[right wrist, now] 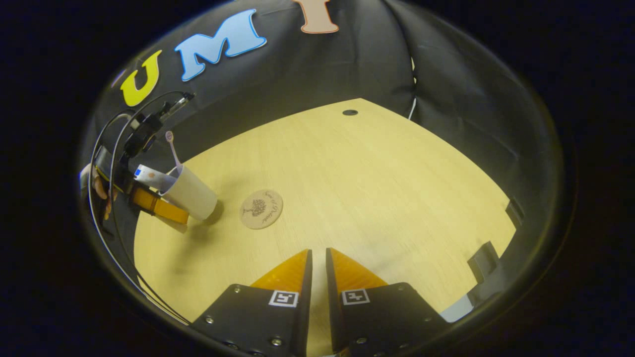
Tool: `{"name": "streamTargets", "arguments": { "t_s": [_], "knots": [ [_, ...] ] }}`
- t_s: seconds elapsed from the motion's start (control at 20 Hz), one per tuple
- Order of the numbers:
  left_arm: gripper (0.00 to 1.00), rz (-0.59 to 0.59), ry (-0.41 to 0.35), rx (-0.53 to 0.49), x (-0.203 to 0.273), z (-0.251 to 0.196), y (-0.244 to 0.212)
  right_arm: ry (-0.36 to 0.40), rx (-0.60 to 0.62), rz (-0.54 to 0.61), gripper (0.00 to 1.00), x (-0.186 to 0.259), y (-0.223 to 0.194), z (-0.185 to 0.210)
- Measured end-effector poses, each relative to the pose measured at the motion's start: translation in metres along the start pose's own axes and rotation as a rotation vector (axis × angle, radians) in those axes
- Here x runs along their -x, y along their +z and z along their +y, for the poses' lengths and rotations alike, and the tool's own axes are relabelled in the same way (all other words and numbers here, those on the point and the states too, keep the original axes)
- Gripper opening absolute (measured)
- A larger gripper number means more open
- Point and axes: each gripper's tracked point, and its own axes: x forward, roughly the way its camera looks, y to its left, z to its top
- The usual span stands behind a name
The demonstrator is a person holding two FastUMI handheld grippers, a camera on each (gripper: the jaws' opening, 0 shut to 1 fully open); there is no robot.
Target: Put the toothbrush and toothpaste on the desktop into the cup, then pick up the cup and place it on the coaster on the desktop.
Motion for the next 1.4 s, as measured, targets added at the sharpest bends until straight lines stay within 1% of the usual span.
{"name": "streamTargets", "arguments": {
  "t_s": [0.25,0.5,0.7,0.95,1.4],
  "knots": [
    [0.28,-0.001,-0.017,-0.070,-0.002,-0.048,0.028,-0.022,-0.053,-0.005,0.18,-0.001,-0.001,-0.011],
    [0.28,0.008,-0.040,-0.119,-0.005,-0.068,0.038,-0.044,-0.106,-0.005,0.18,-0.002,-0.003,-0.023],
    [0.28,0.024,-0.051,-0.139,-0.010,-0.082,0.039,-0.055,-0.133,0.000,0.18,-0.003,-0.005,-0.029],
    [0.28,0.050,-0.042,-0.156,-0.018,-0.087,0.037,-0.062,-0.150,0.007,0.18,-0.002,-0.006,-0.035],
    [0.28,0.072,-0.013,-0.200,-0.027,-0.085,0.018,-0.080,-0.196,0.017,0.17,-0.003,-0.010,-0.054]
  ]
}}
